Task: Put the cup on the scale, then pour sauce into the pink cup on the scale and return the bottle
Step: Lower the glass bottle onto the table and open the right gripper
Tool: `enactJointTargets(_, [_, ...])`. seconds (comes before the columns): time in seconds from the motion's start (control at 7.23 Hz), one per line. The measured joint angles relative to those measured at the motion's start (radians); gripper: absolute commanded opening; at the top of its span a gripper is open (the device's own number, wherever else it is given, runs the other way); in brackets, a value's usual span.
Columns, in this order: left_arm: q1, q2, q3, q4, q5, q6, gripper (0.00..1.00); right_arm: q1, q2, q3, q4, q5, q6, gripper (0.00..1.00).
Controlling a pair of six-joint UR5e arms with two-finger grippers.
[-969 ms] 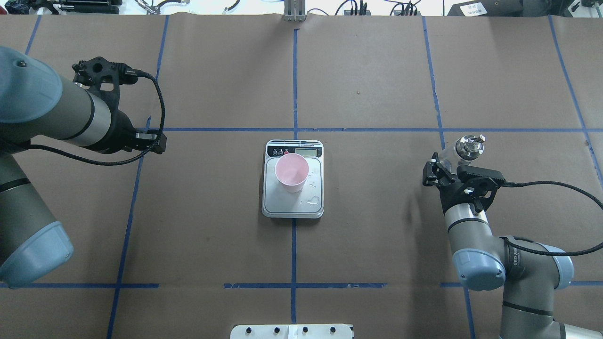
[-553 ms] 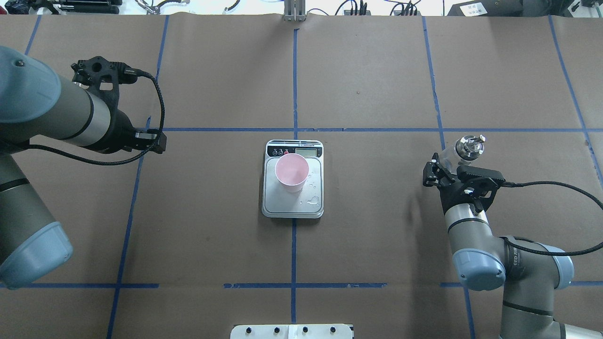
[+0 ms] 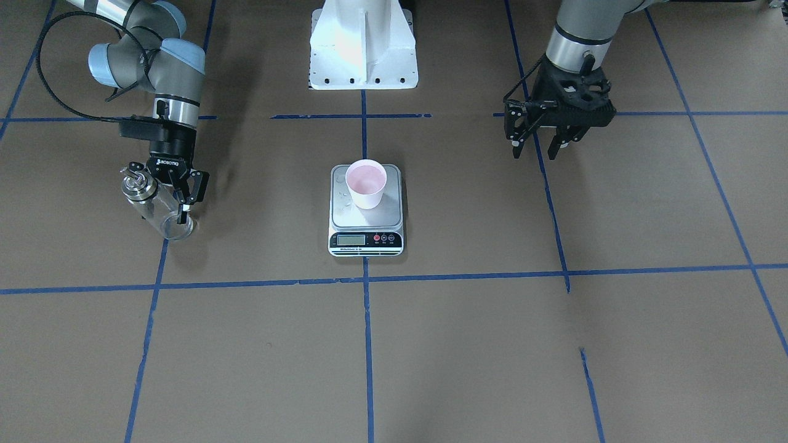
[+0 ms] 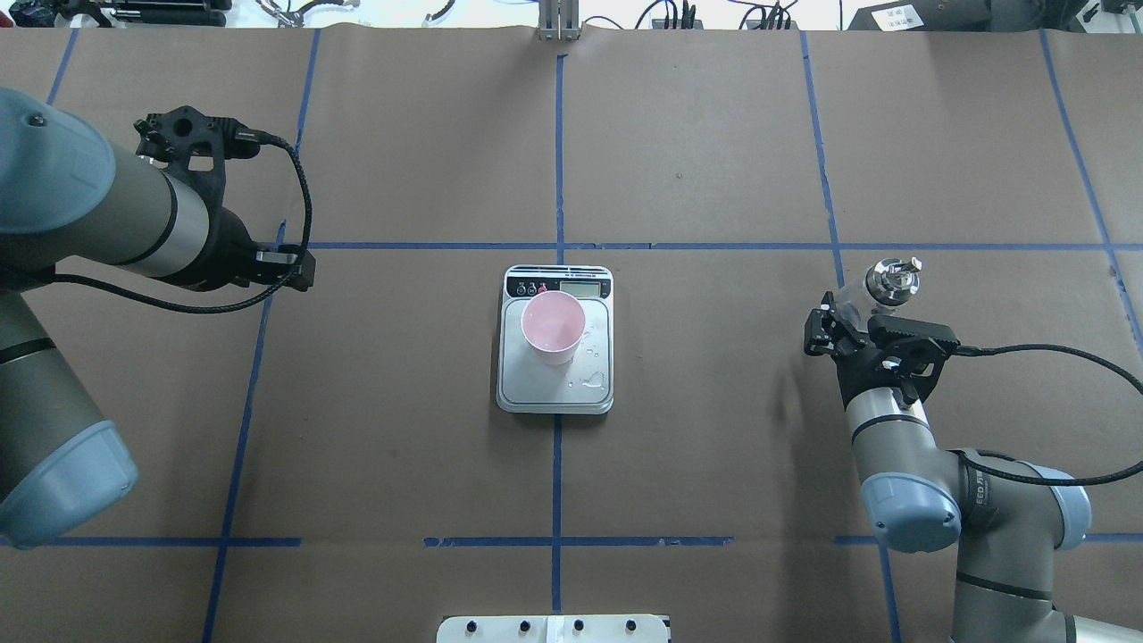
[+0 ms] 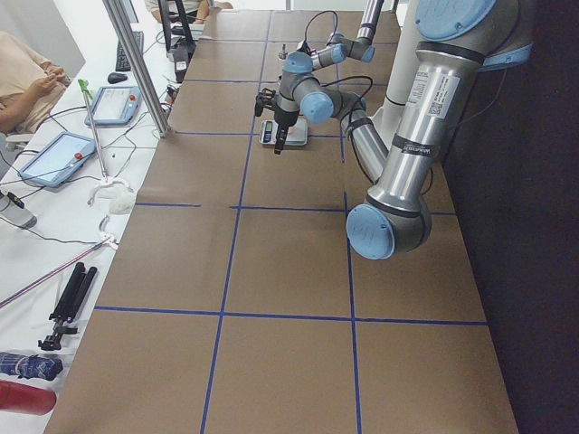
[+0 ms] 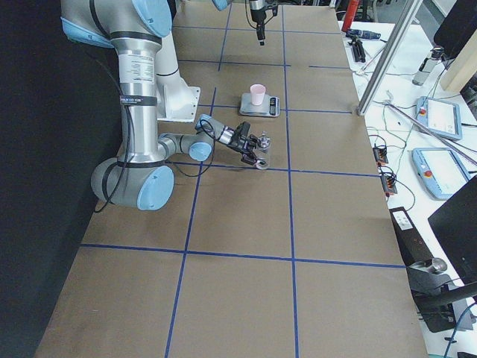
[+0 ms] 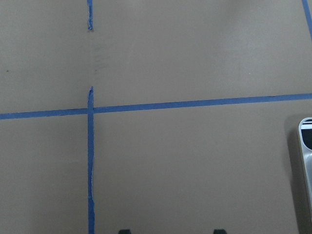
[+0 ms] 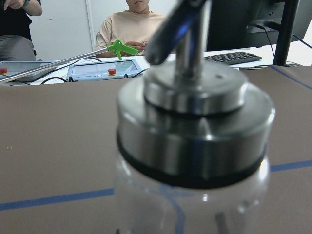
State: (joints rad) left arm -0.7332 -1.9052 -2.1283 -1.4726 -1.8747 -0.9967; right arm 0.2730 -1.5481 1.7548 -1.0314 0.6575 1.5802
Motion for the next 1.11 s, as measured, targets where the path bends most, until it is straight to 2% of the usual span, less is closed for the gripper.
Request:
enactJointTargets(0.69, [-0.001, 0.0, 0.002, 0.0, 0.0, 0.003, 0.65, -0.009, -0.007, 0.009, -0.002, 0.0, -0.019, 1.0])
enactJointTargets(1.11, [0.0, 0.0, 0.004, 0.0, 0.0, 0.003, 0.65, -0.054, -0.032, 0.042, 0.001, -0.012, -0.018, 1.0])
